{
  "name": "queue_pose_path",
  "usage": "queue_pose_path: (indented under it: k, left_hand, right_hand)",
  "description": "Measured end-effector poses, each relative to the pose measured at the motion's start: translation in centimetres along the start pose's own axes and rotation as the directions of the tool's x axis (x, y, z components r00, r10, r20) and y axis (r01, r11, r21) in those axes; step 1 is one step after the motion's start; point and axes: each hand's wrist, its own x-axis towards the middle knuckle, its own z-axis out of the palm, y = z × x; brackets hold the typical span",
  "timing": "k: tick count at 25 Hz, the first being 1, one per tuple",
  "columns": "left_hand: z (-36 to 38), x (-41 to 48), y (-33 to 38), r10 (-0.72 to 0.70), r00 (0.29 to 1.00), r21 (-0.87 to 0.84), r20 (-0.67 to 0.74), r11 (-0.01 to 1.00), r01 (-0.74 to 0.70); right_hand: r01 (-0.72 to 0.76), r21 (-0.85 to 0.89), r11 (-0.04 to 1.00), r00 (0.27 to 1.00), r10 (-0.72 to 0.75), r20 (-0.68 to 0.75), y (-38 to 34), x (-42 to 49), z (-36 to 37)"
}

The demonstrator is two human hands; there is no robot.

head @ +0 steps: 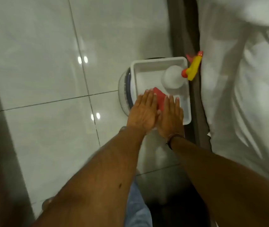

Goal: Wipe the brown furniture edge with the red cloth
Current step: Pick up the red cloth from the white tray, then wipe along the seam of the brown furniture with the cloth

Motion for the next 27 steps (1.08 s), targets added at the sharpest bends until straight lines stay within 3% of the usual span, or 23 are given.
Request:
queue_pose_path:
  k: [7, 9, 12, 15, 17, 18, 19, 23, 25, 27]
  left_hand:
    - [0.5, 7.3, 1.8, -0.374, 0.919, -0.052, 0.122, 0.923, 0.382]
    - [-0.2, 7.9, 1.7, -0.383, 0.909, -0.107, 0.164, 0.909, 0.403]
    - [-2.4, 6.7, 0.9, -0.375, 0.898, -0.392, 0.23, 0.809, 0.438]
    - [-5.5, 2.6, -0.6, -0.315, 0.935, -0.676, 0.162, 0.655, 0.337]
    - [-7.7, -1.5, -2.7, -0.259, 0.948, -0.819, 0.185, 0.493, 0.295]
    - [-8.6, -3.7, -4.1, -0.249, 0.947, -0.85, 0.203, 0.435, 0.296]
    - [-9.3, -5.9, -5.9, -0.258, 0.943, -0.864, 0.213, 0.402, 0.305]
    - [-11.7, -16.3, -17.2, -0.36, 0.902, -0.832, 0.237, 0.405, 0.38]
    - [-12.4, -21.5, -23.6, -0.423, 0.881, -0.759, 0.211, 0.497, 0.42]
    - [-12.6, -26.0, -29.6, -0.469, 0.87, -0.687, 0.155, 0.581, 0.436]
  right_hand:
    - [-0.272, 0.324, 0.906, 0.962, 0.264, 0.071, 2.6, 6.1, 1.7]
    - [-0.295, 0.51, 0.808, 0.95, 0.304, 0.068, 2.9, 6.7, 1.3]
    - [-0.265, 0.73, 0.63, 0.948, 0.311, 0.076, 2.8, 5.9, -0.4]
    - [-0.205, 0.93, 0.305, 0.971, 0.182, 0.155, 1.2, 3.5, -3.6]
    - [-0.298, 0.954, -0.045, 0.953, 0.042, 0.3, -1.3, 1.3, -4.8]
    - [-0.369, 0.914, -0.168, 0.929, -0.045, 0.367, -2.8, -0.2, -4.8]
    - [-0.423, 0.878, -0.226, 0.906, -0.123, 0.405, -4.6, -1.5, -4.5]
    - [-0.583, 0.76, -0.286, 0.779, -0.464, 0.422, -17.4, -7.3, 0.0]
    - [-0.657, 0.715, -0.24, 0.711, -0.514, 0.48, -25.4, -9.7, 3.6]
    - [-0.69, 0.692, -0.214, 0.689, -0.488, 0.536, -32.4, -11.6, 7.2]
